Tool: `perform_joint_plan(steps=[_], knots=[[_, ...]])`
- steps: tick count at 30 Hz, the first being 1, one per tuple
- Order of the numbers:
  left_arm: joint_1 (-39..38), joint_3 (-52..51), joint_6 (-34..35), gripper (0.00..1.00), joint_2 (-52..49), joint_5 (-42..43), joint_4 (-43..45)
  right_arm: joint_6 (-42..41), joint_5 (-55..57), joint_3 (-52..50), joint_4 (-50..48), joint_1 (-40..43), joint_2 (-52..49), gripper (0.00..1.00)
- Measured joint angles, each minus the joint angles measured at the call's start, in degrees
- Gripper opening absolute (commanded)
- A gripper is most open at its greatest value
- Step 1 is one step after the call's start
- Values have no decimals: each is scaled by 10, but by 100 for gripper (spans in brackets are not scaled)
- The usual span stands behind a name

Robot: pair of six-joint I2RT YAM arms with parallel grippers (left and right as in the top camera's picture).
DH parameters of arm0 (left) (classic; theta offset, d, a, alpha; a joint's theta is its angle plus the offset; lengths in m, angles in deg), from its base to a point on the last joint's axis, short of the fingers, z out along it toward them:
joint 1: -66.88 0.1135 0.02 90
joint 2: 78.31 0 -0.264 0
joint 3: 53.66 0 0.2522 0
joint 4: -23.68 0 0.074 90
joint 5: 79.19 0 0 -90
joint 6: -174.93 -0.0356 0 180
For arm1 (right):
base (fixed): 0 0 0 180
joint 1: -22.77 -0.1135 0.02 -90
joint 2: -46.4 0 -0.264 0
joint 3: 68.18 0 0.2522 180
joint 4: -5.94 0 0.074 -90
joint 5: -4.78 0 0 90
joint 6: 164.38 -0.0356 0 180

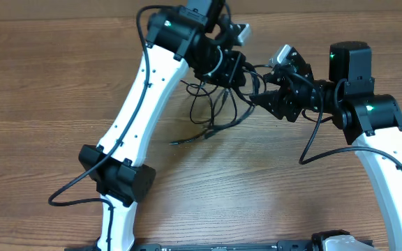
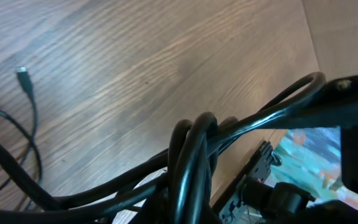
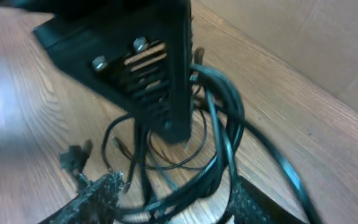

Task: Untangle cables

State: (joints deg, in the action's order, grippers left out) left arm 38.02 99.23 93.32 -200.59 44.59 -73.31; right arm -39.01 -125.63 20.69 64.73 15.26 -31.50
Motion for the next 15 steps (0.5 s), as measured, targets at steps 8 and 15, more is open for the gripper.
perform_joint_plan(steps=[8,15], knots=[[-35,0,0,4,0,-3,0,9,20,0,0,0,0,4],[-38,0,0,4,0,-3,1,8,24,0,2,0,0,4]])
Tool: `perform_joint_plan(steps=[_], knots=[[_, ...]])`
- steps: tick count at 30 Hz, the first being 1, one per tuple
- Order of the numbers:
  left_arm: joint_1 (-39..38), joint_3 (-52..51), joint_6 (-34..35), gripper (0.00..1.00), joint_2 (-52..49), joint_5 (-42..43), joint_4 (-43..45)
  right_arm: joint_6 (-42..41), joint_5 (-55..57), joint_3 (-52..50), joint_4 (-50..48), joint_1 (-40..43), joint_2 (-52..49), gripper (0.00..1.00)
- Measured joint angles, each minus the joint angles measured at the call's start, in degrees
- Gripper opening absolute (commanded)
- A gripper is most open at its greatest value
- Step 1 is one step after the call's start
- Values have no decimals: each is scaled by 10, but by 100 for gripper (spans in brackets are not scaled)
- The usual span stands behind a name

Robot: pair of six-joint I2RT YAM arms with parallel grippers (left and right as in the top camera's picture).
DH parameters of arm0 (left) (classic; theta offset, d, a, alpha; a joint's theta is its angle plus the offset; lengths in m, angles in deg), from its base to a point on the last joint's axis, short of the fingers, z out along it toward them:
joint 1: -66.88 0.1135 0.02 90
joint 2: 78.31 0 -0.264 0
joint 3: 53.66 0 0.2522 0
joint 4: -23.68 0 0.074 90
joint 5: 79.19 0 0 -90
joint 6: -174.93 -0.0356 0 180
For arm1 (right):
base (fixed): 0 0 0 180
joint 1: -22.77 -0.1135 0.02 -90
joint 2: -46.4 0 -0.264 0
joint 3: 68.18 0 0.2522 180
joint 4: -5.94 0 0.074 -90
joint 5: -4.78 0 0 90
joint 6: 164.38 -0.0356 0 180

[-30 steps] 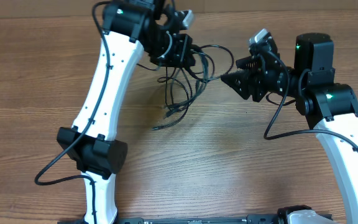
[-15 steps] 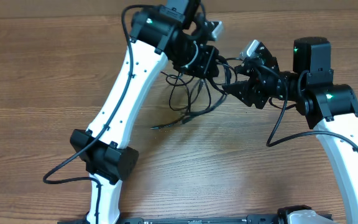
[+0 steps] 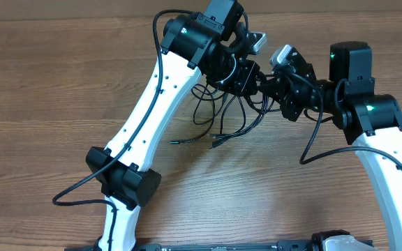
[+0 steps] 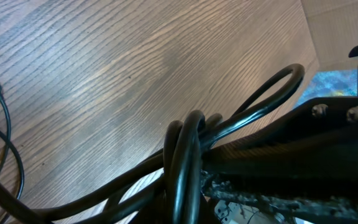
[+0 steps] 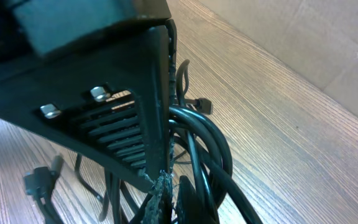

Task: Untangle cables

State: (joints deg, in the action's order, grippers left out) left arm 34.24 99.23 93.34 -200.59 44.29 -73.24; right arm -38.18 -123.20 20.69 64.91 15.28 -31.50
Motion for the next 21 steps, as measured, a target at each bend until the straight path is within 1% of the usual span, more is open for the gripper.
perform_joint_plan(steps=[9,10,11,12,13,14,16,17,18,19,21], knots=[[0,0,0,4,0,13,-3,0,21,0,8,0,0,4],[0,0,0,4,0,14,-4,0,24,0,9,-1,0,10],[0,0,0,4,0,14,-4,0,25,0,9,-1,0,32],[0,0,0,4,0,15,-5,-3,29,0,9,-1,0,35],[0,0,0,4,0,14,-10,0,37,0,8,-1,0,35],[0,0,0,4,0,13,-12,1,42,0,7,1,0,30],[1,0,0,4,0,16,-13,0,50,0,5,2,0,17],[0,0,0,4,0,17,-14,0,55,0,4,2,0,14],[0,0,0,4,0,18,-16,1,59,0,2,2,0,6],[0,0,0,4,0,19,-17,0,64,0,1,2,0,4],[0,0,0,4,0,21,-17,2,70,0,0,2,0,4]])
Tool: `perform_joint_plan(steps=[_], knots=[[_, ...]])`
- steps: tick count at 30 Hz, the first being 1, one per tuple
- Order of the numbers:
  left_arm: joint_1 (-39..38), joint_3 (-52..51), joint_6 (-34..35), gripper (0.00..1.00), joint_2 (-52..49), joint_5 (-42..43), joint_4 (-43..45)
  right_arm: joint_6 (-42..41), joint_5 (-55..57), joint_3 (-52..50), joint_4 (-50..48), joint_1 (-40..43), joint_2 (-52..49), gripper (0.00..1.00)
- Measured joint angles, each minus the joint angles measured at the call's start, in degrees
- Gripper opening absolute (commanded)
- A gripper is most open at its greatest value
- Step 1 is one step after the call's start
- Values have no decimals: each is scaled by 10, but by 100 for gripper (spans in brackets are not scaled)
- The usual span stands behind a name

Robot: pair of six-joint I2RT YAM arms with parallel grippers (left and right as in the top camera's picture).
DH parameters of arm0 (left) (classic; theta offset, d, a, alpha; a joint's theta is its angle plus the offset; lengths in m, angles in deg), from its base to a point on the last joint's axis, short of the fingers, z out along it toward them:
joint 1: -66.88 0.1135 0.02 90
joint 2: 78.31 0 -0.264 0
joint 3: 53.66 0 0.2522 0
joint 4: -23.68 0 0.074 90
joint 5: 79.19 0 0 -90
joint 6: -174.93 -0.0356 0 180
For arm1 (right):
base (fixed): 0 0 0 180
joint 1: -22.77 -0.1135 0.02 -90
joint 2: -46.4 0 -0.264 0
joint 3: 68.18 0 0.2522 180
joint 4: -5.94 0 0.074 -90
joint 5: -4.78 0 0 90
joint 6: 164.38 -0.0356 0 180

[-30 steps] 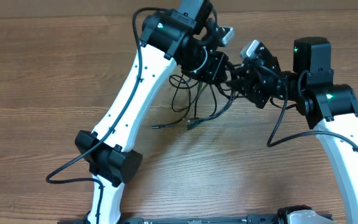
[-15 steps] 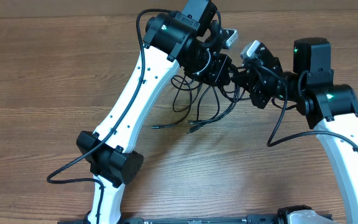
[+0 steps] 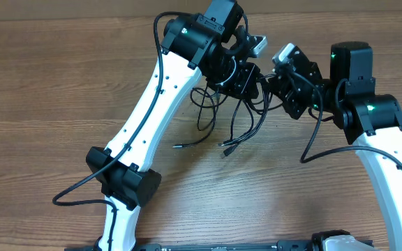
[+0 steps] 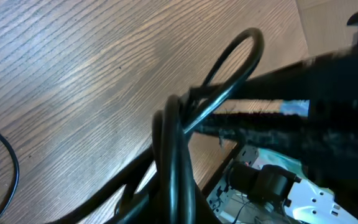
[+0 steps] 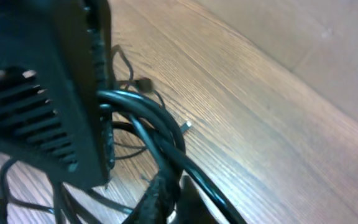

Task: Untangle cables

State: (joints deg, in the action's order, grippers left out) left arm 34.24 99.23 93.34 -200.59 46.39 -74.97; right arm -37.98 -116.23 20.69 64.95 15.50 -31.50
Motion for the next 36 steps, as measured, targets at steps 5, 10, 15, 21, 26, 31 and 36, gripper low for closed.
perform_joint_plan(steps=[5,10,15,21,26,31,36], knots=[[0,0,0,4,0,5,0,0,2,0,0,0,0,4],[0,0,0,4,0,6,0,0,3,0,0,0,0,4],[1,0,0,4,0,4,2,-18,8,0,-2,0,0,4],[24,0,0,4,0,7,-5,-117,52,0,-14,3,0,4],[79,0,0,4,0,8,-44,-222,120,0,-23,55,0,4],[110,0,-2,4,0,10,-47,-261,132,0,-23,78,0,10],[105,0,-26,4,0,21,-48,-206,70,0,-12,77,0,45]])
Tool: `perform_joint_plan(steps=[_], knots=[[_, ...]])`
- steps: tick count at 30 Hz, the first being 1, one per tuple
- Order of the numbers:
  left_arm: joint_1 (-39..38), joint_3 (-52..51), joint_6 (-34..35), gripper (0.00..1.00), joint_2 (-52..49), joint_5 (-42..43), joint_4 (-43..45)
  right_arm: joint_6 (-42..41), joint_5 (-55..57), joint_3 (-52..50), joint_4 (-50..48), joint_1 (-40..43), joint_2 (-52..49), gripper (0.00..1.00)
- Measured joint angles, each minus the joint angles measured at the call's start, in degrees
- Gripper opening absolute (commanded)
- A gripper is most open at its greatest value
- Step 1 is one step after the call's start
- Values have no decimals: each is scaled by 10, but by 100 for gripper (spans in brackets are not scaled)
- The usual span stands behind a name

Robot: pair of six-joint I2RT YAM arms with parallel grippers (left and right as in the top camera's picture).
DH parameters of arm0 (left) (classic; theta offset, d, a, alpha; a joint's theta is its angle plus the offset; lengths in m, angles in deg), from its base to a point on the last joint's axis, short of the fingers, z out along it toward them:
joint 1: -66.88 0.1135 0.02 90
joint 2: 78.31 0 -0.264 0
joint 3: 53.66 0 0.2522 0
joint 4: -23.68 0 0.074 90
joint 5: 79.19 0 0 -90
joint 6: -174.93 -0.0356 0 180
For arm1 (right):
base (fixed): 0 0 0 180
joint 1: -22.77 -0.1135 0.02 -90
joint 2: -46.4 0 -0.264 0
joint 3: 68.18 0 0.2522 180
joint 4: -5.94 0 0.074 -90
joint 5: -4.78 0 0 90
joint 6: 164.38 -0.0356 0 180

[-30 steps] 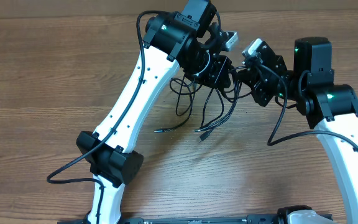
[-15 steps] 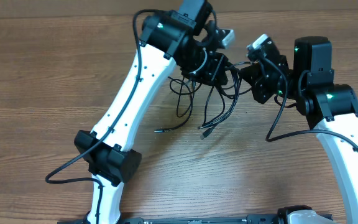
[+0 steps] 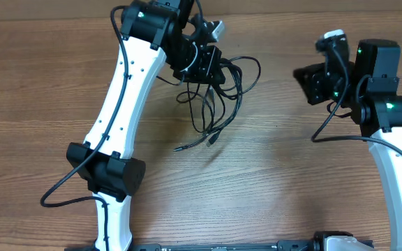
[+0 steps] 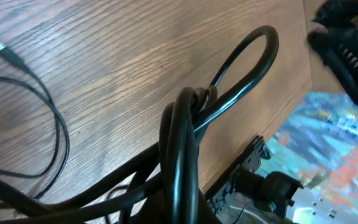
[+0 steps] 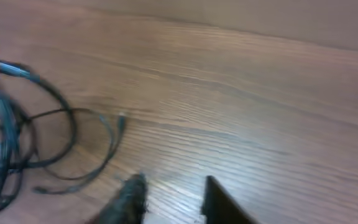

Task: Untangle cables

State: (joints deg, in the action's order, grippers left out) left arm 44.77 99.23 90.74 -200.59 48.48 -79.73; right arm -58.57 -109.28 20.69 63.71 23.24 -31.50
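Observation:
A tangle of black cables point(image 3: 215, 104) hangs from my left gripper point(image 3: 202, 61) at the far middle of the table, with its thin ends trailing on the wood. One loop point(image 3: 248, 68) sticks out to the right. In the left wrist view the thick cable bundle point(image 4: 179, 143) runs straight into my left gripper point(image 4: 185, 208), which is shut on it, and its fingers are hidden beneath. My right gripper point(image 3: 308, 82) stands apart at the right. It is open point(image 5: 173, 186) with only bare wood between its fingers. The cables point(image 5: 8, 124) lie to its left.
A thin cable with a small plug point(image 4: 2, 48) trails over the wooden table point(image 3: 47, 104). Another thin plug end point(image 5: 122, 118) lies near the loop. A pale wall point(image 5: 229, 15) rises behind the table's far edge.
My right gripper was at the bundle beside the left gripper. It now stands open and well away to the right. My left gripper has moved left with the cables.
The left gripper held the bundle with the right gripper close beside it. The two then pressed together at the bundle, the right one closing around a loop. Now the right has let go and drawn apart, and the left alone carries the tangle.

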Motion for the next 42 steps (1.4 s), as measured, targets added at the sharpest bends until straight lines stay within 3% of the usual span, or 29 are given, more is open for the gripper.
perform_joint_plan(steps=[11,23,26,28,30,34,37,42], knots=[[-37,0,-80,4,0,0,-15,191,-116,0,48,-1,0,75],[-83,0,-103,4,0,-4,5,262,-166,0,64,-1,0,74],[-100,0,-103,4,0,-4,6,264,-168,0,64,-1,0,65],[-110,0,-102,5,0,-4,7,265,-170,0,62,-1,0,50],[-116,0,-102,4,0,-4,9,265,-171,0,61,-1,0,44],[-123,0,-91,4,0,-5,21,267,-177,0,65,-1,0,16],[-123,0,-84,4,0,-8,28,270,-181,0,68,-2,0,4],[-123,0,-73,5,0,-8,36,275,-184,0,68,-2,0,4]])
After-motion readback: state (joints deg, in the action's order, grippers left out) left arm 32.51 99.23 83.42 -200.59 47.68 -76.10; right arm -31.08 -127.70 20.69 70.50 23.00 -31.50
